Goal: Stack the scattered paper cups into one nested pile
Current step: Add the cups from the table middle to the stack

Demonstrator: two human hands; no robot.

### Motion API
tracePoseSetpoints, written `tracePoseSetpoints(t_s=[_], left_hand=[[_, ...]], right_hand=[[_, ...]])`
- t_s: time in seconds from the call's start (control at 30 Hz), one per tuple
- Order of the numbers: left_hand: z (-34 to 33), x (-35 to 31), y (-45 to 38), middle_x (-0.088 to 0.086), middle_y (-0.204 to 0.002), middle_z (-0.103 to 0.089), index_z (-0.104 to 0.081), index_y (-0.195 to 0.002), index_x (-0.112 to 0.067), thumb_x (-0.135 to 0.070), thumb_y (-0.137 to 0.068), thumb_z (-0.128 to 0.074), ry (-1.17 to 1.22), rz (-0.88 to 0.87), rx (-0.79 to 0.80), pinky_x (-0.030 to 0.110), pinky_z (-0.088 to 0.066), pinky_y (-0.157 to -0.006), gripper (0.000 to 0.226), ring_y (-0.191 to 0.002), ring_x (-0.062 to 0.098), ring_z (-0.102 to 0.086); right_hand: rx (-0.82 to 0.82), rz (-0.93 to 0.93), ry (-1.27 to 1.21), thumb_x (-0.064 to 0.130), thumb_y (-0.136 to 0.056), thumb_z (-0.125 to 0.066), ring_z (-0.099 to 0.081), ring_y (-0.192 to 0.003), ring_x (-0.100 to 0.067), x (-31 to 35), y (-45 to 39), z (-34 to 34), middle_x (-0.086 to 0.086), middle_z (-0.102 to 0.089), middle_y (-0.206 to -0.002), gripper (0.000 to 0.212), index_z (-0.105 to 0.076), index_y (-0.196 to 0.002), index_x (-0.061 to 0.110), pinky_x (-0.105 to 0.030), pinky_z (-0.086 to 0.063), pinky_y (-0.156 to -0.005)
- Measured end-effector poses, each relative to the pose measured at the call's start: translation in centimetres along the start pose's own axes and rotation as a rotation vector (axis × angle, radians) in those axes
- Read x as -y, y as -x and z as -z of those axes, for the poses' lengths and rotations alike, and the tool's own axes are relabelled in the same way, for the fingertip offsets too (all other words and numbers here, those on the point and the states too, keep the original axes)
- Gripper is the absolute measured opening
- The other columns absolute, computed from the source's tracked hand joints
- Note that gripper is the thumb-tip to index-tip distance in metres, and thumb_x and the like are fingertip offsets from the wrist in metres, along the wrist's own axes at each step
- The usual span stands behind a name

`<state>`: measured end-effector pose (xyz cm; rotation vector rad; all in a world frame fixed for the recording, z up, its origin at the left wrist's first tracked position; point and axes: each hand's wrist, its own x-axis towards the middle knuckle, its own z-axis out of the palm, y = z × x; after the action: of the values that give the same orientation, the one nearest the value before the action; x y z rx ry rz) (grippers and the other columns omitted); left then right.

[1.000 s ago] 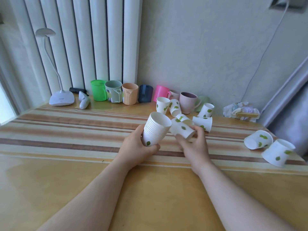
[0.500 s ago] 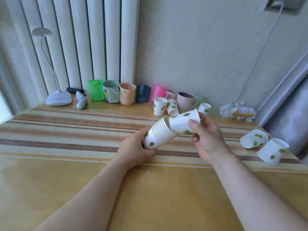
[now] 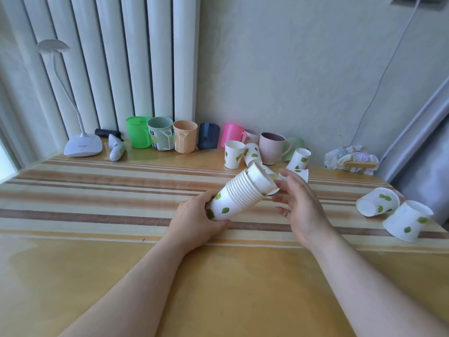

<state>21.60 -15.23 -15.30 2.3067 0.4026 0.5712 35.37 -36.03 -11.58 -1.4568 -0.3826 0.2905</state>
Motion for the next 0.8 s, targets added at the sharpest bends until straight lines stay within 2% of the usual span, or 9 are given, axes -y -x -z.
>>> tracePoseSetpoints(t_s=[0.07,0.1,0.13,0.23,0.33,0.5,0.6,0.7,0.8], left_hand=[[-0.1,0.2,-0.1,-0.027,-0.101,-0.073,-0.064,-0.138,-0.043,-0.044,-0.076,-0.087,0.006,0.005,-0.014,0.015,-0.047,-0.076,0.066,-0.097,0.002,-0.067],[-0.2,0.3,-0.1,-0.026,-0.102,-0.073,-0.063,-0.138,-0.043,-0.044,-0.076,-0.087,0.011,0.012,-0.020,0.014,-0.046,-0.075,0.066,-0.097,0.002,-0.066],[-0.2,0.3,-0.1,-0.026,-0.102,-0.073,-0.063,-0.138,-0.043,-0.043,-0.076,-0.088,0.018,0.021,-0.024,0.015,-0.046,-0.076,0.066,-0.098,0.002,-0.066],[-0.3,0.4,-0.2,-0.025,-0.100,-0.072,-0.064,-0.133,-0.044,-0.042,-0.075,-0.089,0.023,0.042,-0.049,0.021,-0.051,-0.078,0.064,-0.096,0.002,-0.066],[-0.3,0.5,-0.2,-0.023,-0.096,-0.073,-0.064,-0.129,-0.047,-0.044,-0.074,-0.089,0.019,0.055,-0.067,0.024,-0.052,-0.077,0.061,-0.094,0.001,-0.066],[-0.5,0.5,-0.2,-0.023,-0.096,-0.072,-0.064,-0.127,-0.047,-0.043,-0.074,-0.088,0.005,0.053,-0.078,0.023,-0.053,-0.077,0.058,-0.093,0.001,-0.066],[-0.5,0.2,-0.3,-0.022,-0.096,-0.073,-0.064,-0.129,-0.046,-0.045,-0.074,-0.088,-0.007,0.067,-0.073,0.025,-0.052,-0.077,0.060,-0.094,0.004,-0.066],[-0.4,-0.1,-0.3,-0.022,-0.095,-0.073,-0.065,-0.129,-0.044,-0.042,-0.074,-0.089,-0.001,0.079,-0.072,0.019,-0.048,-0.073,0.060,-0.092,0.000,-0.066],[-0.3,-0.2,-0.1,-0.024,-0.097,-0.071,-0.064,-0.131,-0.045,-0.037,-0.075,-0.089,0.011,0.111,-0.104,0.016,-0.045,-0.071,0.061,-0.092,-0.004,-0.064]], right_hand=[[-0.147,0.037,0.138,0.041,-0.099,-0.067,-0.065,-0.097,-0.021,-0.7,-1.3,0.4,0.006,-0.074,-0.114,0.028,-0.066,-0.126,0.037,-0.033,-0.048,-0.079],[-0.206,0.079,0.274,0.034,-0.097,-0.072,-0.065,-0.096,-0.020,-1.1,-2.0,0.5,0.007,-0.070,-0.111,0.033,-0.063,-0.129,0.037,-0.031,-0.048,-0.077],[-0.237,0.116,0.425,0.031,-0.093,-0.077,-0.064,-0.099,-0.020,-1.5,-2.7,0.6,0.006,-0.065,-0.112,0.048,-0.059,-0.137,0.036,-0.031,-0.047,-0.078],[-0.254,0.129,0.746,0.043,-0.081,-0.082,-0.054,-0.108,-0.023,-2.6,-4.8,-0.1,0.000,-0.044,-0.126,0.086,-0.039,-0.155,0.039,-0.035,-0.046,-0.088],[-0.259,0.112,0.895,0.058,-0.070,-0.083,-0.049,-0.107,-0.032,-3.3,-6.4,-1.5,-0.003,-0.036,-0.125,0.100,-0.029,-0.154,0.046,-0.044,-0.052,-0.090],[-0.279,0.043,1.040,0.059,-0.075,-0.079,-0.043,-0.129,-0.040,-4.8,-7.7,-2.0,-0.008,-0.035,-0.130,0.087,-0.039,-0.150,0.045,-0.049,-0.052,-0.099],[-0.312,0.071,1.044,0.054,-0.077,-0.081,-0.043,-0.128,-0.039,-4.5,-7.6,-2.0,-0.005,-0.036,-0.132,0.077,-0.045,-0.143,0.041,-0.050,-0.049,-0.099],[-0.311,0.161,1.026,0.045,-0.079,-0.080,-0.048,-0.127,-0.035,-4.3,-7.0,-1.9,-0.002,-0.049,-0.136,0.060,-0.055,-0.133,0.036,-0.047,-0.045,-0.100],[-0.287,0.227,0.896,0.030,-0.080,-0.078,-0.055,-0.117,-0.031,-4.4,-6.4,-1.4,-0.001,-0.047,-0.133,0.054,-0.058,-0.130,0.030,-0.038,-0.047,-0.093]])
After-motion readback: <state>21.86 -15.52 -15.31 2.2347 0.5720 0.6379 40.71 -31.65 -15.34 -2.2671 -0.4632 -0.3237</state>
